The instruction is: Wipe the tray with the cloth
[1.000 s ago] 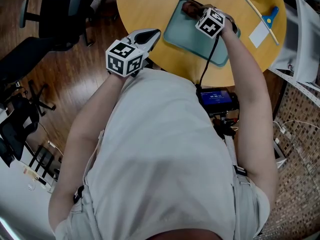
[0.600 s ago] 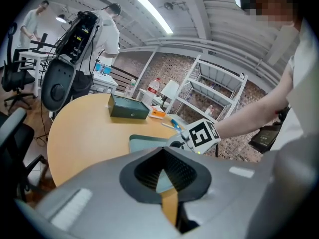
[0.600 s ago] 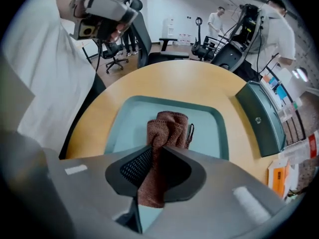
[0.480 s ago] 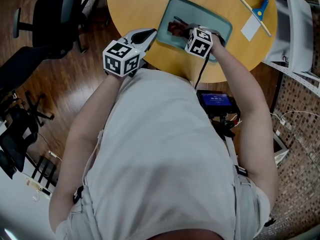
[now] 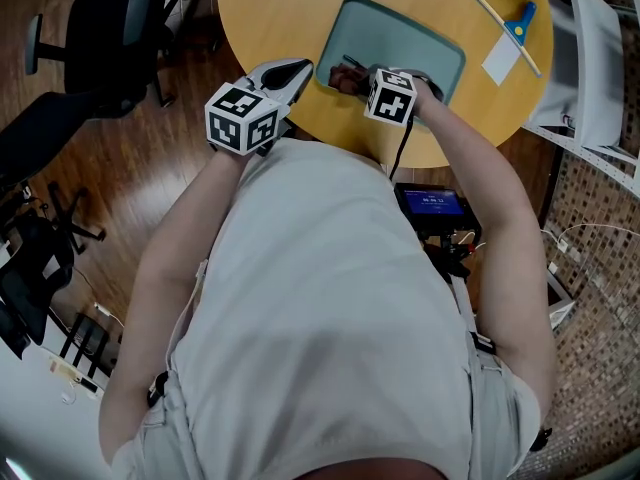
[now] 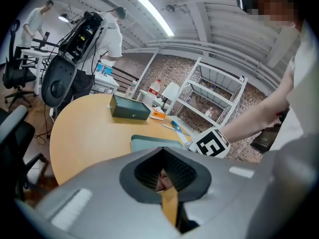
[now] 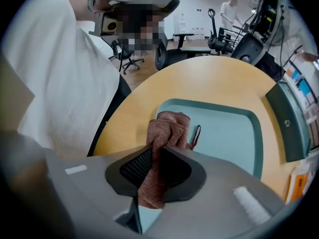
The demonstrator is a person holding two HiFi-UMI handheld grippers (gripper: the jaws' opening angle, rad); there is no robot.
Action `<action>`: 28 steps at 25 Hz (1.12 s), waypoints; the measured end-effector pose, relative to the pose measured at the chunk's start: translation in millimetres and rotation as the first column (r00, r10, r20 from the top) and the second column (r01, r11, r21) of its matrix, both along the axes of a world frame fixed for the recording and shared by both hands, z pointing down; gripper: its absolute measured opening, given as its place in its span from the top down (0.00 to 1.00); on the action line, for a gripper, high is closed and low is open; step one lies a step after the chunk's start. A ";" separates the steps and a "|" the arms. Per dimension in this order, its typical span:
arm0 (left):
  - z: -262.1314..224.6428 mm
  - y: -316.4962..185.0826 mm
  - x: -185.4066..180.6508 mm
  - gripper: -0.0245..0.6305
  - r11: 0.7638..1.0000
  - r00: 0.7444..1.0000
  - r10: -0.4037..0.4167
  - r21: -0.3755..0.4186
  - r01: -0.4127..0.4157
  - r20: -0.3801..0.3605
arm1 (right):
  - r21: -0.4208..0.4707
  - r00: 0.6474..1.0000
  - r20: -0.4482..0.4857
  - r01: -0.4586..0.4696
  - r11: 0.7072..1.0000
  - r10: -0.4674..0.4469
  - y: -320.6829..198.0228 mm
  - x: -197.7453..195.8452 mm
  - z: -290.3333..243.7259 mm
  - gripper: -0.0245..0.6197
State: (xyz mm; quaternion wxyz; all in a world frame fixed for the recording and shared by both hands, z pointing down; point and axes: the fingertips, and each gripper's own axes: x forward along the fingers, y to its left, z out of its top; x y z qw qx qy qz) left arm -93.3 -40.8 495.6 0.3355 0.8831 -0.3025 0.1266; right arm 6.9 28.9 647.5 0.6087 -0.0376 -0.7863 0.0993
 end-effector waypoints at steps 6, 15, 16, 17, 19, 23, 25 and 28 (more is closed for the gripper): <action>8.1 -8.2 -7.0 0.96 1.000 1.000 -0.018 -0.021 0.018 0.010 | 0.019 0.998 0.058 -0.015 1.000 0.013 -25.5 -28.5 2.0 0.86; 8.7 -13.3 -13.0 0.96 0.999 0.999 -0.033 -0.032 0.033 0.019 | 0.084 0.992 0.040 -0.125 0.989 0.122 -91.8 -7.2 2.4 0.86; 8.5 -12.2 -13.6 0.96 0.999 0.999 -0.034 -0.034 0.034 0.020 | 0.102 0.989 0.037 -0.148 0.984 0.145 -103.2 -3.9 0.5 0.86; 8.0 -11.6 -14.2 0.96 0.999 0.999 -0.034 -0.034 0.035 0.021 | 0.121 0.985 0.034 -0.170 0.978 0.167 -114.4 -0.8 -1.7 0.86; 6.6 -11.9 -15.3 0.96 0.999 0.999 -0.034 -0.033 0.035 0.024 | 0.153 0.976 0.029 -0.217 0.964 0.215 -134.2 6.0 -5.1 0.86; 2.4 -12.4 -16.2 0.96 0.999 0.999 -0.033 -0.028 0.034 0.030 | 0.218 0.943 0.037 -0.331 0.918 0.331 -167.8 18.4 -12.5 0.86; 1.4 -11.5 -15.9 0.96 0.999 0.999 -0.033 -0.028 0.034 0.032 | 0.221 0.920 0.050 -0.389 0.894 0.388 -177.3 20.2 -14.9 0.86; 2.8 -10.8 -14.5 0.96 0.999 0.999 -0.030 -0.031 0.031 0.034 | 0.156 0.889 0.103 -0.457 0.876 0.445 -173.3 7.5 -15.7 0.86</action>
